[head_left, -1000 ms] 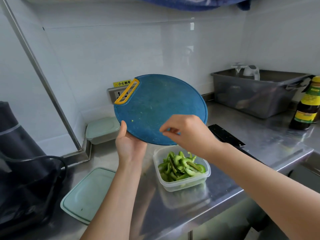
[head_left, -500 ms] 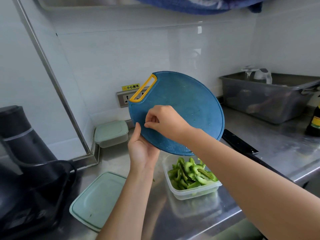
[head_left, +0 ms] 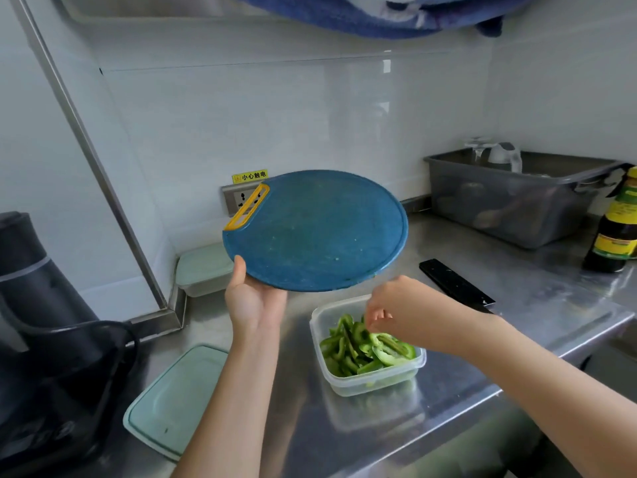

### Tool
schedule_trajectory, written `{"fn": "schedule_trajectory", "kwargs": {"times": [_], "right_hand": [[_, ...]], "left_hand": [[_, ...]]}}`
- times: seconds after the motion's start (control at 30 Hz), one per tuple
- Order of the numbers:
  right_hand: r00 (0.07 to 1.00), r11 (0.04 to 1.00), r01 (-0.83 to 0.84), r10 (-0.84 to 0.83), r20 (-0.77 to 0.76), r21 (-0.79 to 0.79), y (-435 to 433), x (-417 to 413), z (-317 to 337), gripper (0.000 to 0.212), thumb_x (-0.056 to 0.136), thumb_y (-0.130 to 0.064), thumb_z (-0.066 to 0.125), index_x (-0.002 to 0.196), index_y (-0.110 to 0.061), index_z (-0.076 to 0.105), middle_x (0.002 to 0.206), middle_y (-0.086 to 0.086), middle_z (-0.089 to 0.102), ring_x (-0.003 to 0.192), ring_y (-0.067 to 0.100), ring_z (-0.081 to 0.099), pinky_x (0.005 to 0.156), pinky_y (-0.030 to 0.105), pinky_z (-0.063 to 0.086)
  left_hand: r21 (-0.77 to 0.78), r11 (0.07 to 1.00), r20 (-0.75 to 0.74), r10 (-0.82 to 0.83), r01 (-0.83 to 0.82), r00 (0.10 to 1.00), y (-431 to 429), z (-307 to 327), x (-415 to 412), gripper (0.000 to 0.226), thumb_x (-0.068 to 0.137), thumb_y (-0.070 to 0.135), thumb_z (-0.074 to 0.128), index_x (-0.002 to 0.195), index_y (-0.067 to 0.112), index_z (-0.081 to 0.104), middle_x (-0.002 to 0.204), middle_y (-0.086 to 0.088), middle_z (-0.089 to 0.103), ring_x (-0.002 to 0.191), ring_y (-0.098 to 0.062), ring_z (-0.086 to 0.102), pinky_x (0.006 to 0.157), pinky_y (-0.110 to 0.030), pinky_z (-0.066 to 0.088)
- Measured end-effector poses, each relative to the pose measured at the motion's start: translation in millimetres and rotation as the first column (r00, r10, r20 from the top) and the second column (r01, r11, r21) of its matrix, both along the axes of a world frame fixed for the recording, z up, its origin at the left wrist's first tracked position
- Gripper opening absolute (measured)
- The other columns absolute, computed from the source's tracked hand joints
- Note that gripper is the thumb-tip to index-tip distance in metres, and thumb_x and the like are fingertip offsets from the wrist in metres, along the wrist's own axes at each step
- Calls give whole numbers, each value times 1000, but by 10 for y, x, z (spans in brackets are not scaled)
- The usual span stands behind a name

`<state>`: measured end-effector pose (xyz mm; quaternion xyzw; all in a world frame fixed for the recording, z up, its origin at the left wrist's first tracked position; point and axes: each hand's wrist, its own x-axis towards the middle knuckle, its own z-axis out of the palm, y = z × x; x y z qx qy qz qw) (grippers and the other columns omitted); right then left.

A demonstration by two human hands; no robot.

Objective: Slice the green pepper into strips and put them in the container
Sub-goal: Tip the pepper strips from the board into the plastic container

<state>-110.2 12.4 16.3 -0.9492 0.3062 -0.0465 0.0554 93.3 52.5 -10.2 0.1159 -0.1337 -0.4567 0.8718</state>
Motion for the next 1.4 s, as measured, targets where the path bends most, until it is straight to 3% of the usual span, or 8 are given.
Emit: {"fn": "schedule_trajectory", "kwargs": {"times": [0.23, 0.37, 0.63, 0.93, 1.07, 1.17, 1.3, 1.4], "right_hand": [[963, 994, 81, -96, 253, 70, -98, -127, -97, 6, 81, -19, 65, 84, -22, 70, 70, -15, 60, 75, 5, 58, 72, 18, 46], [937, 990, 88, -121, 329, 112, -225, -206, -234, 17, 86, -12, 63, 91, -22, 75, 85, -16, 69, 79, -1, 60, 71, 5, 37], [854, 978, 44, -142, 500, 202, -306, -465, -452, 13, 86, -19, 66, 92, -25, 76, 98, -18, 69, 89, -6, 61, 85, 10, 44], [803, 969, 21, -163, 574, 247, -252, -582, -491, 8, 81, -19, 72, 88, -20, 77, 97, -13, 71, 86, -12, 60, 81, 2, 40], [802, 960, 35, -192, 566, 277, -198, -605, -488, 11, 83, -21, 70, 93, -22, 76, 91, -15, 71, 83, -6, 62, 79, 7, 45], [812, 948, 54, -224, 539, 313, -171, -601, -481, 14, 83, -26, 70, 95, -24, 75, 90, -14, 71, 82, -3, 63, 82, 13, 49], [803, 924, 81, -283, 525, 374, -148, -577, -458, 18, 81, -23, 72, 98, -21, 75, 91, -7, 74, 78, -3, 65, 81, 12, 50], [809, 920, 126, -311, 498, 371, -111, -548, -422, 19, 82, -16, 69, 100, -19, 74, 93, -5, 74, 78, -2, 64, 77, 7, 47]], "left_hand": [[73, 997, -69, 40, -35, 997, -9, 33, 71, 29, 103, 17, 31, 115, 7, 55, 114, -11, 64, 104, -24, 60, 83, -43, 45], [206, 978, -72, 2, 13, 997, -67, 73, -35, 23, 101, 5, 32, 106, 6, 54, 103, -14, 61, 90, -26, 59, 82, -48, 43], [348, 931, -135, -69, 113, 988, -391, 85, -226, 43, 97, -3, 37, 139, 8, 39, 140, -17, 45, 130, -37, 41, 95, -55, 36], [641, 710, 68, -430, 291, 900, -413, 98, -303, 62, 96, 12, 46, 147, 2, 12, 152, -28, 19, 138, -48, 22, 117, -51, 11], [697, 666, 127, -480, 266, 868, -301, 82, -117, 54, 92, 19, 53, 142, 11, 35, 140, -21, 46, 126, -43, 45, 113, -52, 25], [760, 603, 164, -539, 243, 826, -184, 180, -58, 58, 92, 23, 51, 143, 5, 32, 149, -24, 33, 136, -40, 32, 117, -47, 17], [849, 521, 287, -601, 92, 746, -46, 366, -43, 70, 96, 27, 46, 147, -5, 11, 155, -25, 10, 138, -44, 26, 116, -45, 19], [856, 508, 454, -646, -98, 614, 113, 454, -23, 61, 94, 31, 50, 142, -2, 32, 149, -28, 29, 128, -43, 42, 107, -45, 34]]}}
